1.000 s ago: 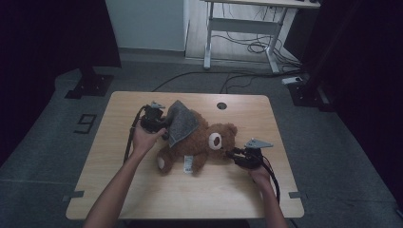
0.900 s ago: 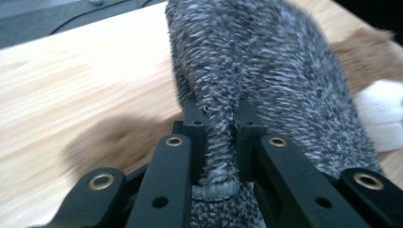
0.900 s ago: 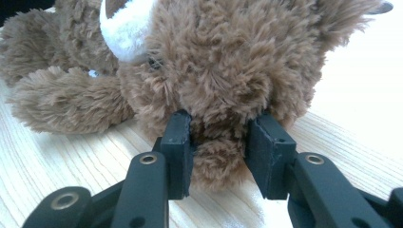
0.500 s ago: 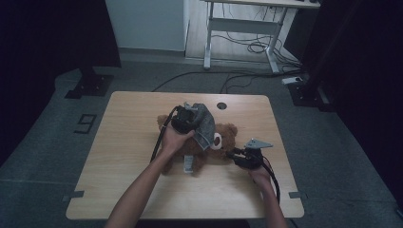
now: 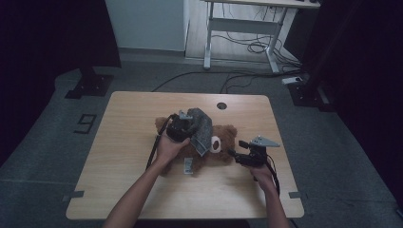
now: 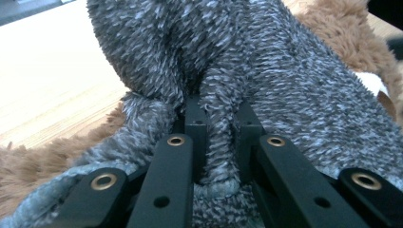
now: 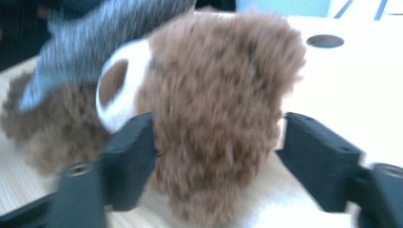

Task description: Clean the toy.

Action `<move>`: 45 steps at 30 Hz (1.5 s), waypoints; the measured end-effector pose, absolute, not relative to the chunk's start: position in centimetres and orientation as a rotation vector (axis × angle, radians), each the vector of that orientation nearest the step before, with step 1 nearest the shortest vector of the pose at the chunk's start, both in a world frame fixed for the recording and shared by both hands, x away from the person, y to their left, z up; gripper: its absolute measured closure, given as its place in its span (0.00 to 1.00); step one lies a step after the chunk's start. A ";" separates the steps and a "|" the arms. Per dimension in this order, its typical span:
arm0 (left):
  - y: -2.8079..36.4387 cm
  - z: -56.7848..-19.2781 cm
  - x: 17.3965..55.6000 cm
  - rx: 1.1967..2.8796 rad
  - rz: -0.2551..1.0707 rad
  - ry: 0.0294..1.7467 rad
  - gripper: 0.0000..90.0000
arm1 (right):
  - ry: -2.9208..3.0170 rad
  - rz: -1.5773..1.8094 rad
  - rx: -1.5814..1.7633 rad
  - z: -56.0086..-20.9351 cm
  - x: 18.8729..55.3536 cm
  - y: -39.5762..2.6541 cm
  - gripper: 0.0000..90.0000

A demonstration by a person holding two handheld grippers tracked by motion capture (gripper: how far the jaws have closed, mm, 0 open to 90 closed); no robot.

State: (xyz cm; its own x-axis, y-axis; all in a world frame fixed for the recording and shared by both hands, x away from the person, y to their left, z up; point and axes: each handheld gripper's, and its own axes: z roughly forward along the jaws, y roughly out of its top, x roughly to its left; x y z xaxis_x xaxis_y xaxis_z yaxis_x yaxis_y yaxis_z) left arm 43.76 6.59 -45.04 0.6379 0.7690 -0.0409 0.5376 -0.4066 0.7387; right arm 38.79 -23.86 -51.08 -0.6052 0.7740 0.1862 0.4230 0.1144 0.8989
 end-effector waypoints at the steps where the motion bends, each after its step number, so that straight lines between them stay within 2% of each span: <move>1: 6.6 -45.1 43.6 2.109 0.401 1.013 0.90 | 2.067 1.483 1.181 -50.7 39.0 -23.7 0.19; 6: 6.9 -45.3 43.1 2.094 0.398 1.010 0.90 | 2.083 1.467 1.213 -49.9 39.8 -22.4 0.10; 7: 7.0 -45.4 43.0 2.085 0.385 1.013 0.90 | 2.114 1.446 1.244 -49.9 40.5 -21.6 0.04; 8: 7.0 -45.4 43.0 2.085 0.385 1.013 0.90 | 2.114 1.446 1.244 -49.9 40.5 -21.6 0.04; 9: 7.2 -45.5 42.9 2.076 0.372 1.014 0.90 | 2.137 1.445 1.270 -50.1 40.7 -20.6 0.00; 25: 7.7 -46.1 42.3 2.047 0.357 1.001 0.90 | 2.162 1.393 1.223 -51.3 40.4 -18.1 0.00; 30: 7.7 -46.0 41.8 2.046 0.338 1.007 0.90 | 2.144 1.407 1.180 -52.0 39.6 -18.3 0.14; 34: 7.6 -45.0 41.5 2.075 0.324 1.007 0.90 | 2.138 1.412 1.144 -52.2 38.8 -18.5 0.19; 38: 7.0 -43.1 41.3 2.072 0.333 0.989 0.90 | 2.131 1.407 1.118 -52.4 38.3 -18.6 0.20; 41: 4.8 -40.6 41.4 2.057 0.347 0.920 0.90 | 2.136 1.414 1.105 -52.4 38.3 -18.8 0.21; 45: 2.5 -39.6 42.3 2.047 0.338 0.904 0.90 | 2.143 1.407 1.089 -52.4 38.2 -18.9 0.21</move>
